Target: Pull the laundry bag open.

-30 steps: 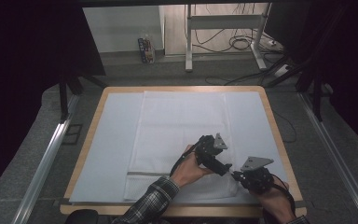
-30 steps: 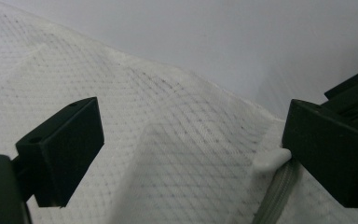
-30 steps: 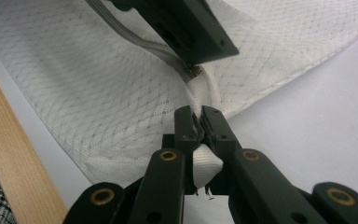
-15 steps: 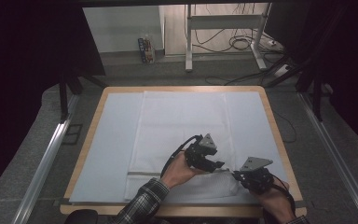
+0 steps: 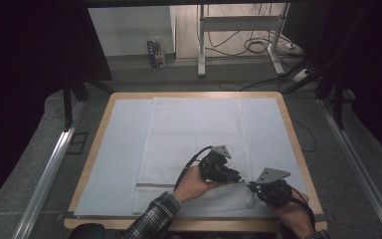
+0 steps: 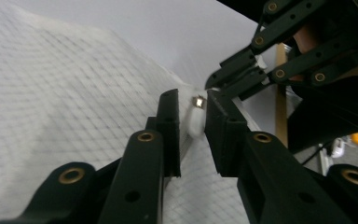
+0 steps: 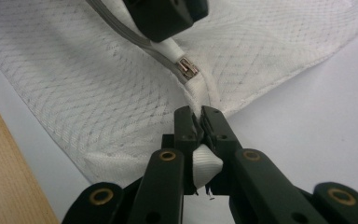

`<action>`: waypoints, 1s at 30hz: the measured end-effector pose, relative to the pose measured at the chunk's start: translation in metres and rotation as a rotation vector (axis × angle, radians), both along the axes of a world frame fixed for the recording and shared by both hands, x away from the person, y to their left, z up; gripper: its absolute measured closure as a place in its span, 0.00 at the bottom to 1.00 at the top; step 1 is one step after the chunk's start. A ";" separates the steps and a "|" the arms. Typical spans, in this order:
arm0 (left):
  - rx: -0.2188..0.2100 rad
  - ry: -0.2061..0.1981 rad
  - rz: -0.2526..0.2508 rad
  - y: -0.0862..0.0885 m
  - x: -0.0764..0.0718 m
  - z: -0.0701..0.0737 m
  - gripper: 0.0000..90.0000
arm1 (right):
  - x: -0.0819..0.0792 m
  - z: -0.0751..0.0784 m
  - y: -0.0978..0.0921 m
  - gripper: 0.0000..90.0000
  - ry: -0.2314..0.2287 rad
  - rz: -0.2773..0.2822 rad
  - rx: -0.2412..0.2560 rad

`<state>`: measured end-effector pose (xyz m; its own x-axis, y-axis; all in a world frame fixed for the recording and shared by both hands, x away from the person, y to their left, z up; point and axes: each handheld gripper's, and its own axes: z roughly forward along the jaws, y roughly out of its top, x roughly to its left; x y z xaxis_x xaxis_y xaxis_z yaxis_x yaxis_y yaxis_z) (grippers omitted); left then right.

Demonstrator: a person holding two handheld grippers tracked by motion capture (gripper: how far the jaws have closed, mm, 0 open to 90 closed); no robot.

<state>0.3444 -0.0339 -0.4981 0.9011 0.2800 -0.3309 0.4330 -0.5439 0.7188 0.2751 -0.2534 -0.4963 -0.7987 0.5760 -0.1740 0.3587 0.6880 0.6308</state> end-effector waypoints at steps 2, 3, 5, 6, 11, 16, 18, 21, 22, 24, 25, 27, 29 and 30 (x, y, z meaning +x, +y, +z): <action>0.010 0.005 -0.004 -0.002 -0.002 -0.002 0.86 | 0.000 0.001 0.000 0.94 -0.008 0.000 0.004; 0.010 0.005 -0.004 -0.002 -0.002 -0.002 0.87 | -0.001 0.001 0.000 0.94 -0.011 -0.001 0.005; 0.010 0.014 -0.013 -0.002 -0.002 -0.004 0.88 | -0.001 0.001 0.000 0.94 -0.013 -0.001 0.004; 0.006 0.023 -0.015 -0.002 -0.002 -0.004 0.88 | -0.001 0.001 0.000 0.94 -0.013 -0.001 0.004; 0.016 0.024 -0.042 -0.001 -0.002 -0.003 0.89 | -0.001 0.001 0.000 0.94 -0.022 0.002 -0.008; 0.009 0.050 -0.054 -0.003 -0.002 -0.004 0.85 | -0.002 0.001 0.002 0.94 -0.042 0.009 -0.023; 0.024 0.041 -0.047 -0.004 -0.003 -0.004 0.87 | -0.002 0.001 0.002 0.94 -0.045 0.011 -0.025; 0.026 0.047 -0.047 -0.004 -0.003 -0.005 0.90 | -0.002 0.001 0.002 0.94 -0.044 0.010 -0.026; 0.029 0.047 -0.048 -0.003 -0.002 -0.005 0.90 | -0.002 0.001 0.002 0.94 -0.044 0.013 -0.030; 0.018 0.057 -0.048 -0.002 -0.002 -0.004 0.86 | -0.003 0.001 0.003 0.93 -0.047 0.013 -0.039; 0.018 0.057 -0.048 -0.002 -0.002 -0.004 0.84 | -0.003 0.001 0.003 0.93 -0.047 0.013 -0.039; 0.019 0.069 -0.045 -0.002 -0.001 -0.004 0.84 | -0.003 0.001 0.003 0.93 -0.050 0.015 -0.041; 0.023 0.073 -0.040 -0.002 0.000 -0.004 0.88 | -0.003 0.001 0.003 0.93 -0.053 0.015 -0.039; 0.023 0.073 -0.040 -0.002 0.000 -0.004 0.90 | -0.003 0.001 0.003 0.93 -0.052 0.015 -0.040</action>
<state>0.3442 -0.0359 -0.5025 0.8856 0.2524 -0.3898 0.4611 -0.5778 0.6735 0.2721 -0.2502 -0.4955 -0.7968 0.5553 -0.2383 0.3153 0.7185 0.6200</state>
